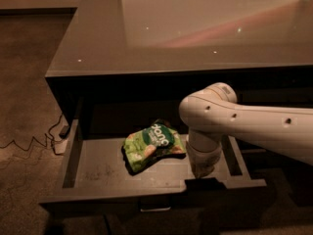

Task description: Open top drawer

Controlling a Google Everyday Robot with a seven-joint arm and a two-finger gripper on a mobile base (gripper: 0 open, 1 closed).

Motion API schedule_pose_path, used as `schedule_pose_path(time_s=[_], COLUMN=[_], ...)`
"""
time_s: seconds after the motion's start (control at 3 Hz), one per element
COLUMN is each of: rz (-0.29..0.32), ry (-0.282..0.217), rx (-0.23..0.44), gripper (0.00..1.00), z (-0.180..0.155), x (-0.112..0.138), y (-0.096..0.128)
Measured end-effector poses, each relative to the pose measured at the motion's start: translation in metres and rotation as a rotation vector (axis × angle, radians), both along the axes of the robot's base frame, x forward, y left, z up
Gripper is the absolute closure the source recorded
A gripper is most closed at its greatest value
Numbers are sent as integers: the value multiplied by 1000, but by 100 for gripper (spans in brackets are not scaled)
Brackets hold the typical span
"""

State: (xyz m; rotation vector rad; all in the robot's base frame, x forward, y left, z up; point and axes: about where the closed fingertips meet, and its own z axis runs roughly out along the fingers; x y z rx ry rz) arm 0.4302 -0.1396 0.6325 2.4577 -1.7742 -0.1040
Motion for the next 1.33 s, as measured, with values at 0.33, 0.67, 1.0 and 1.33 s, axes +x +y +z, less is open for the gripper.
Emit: schedule_pose_path(time_s=[0.33, 0.67, 1.0, 1.33], rz=[0, 0, 0, 0], ry=[0, 0, 0, 0], rx=[0, 0, 0, 0], gripper=[59, 36, 13, 0], z=[0, 0, 0, 0], x=[1, 1, 1, 1], y=[0, 0, 0, 0])
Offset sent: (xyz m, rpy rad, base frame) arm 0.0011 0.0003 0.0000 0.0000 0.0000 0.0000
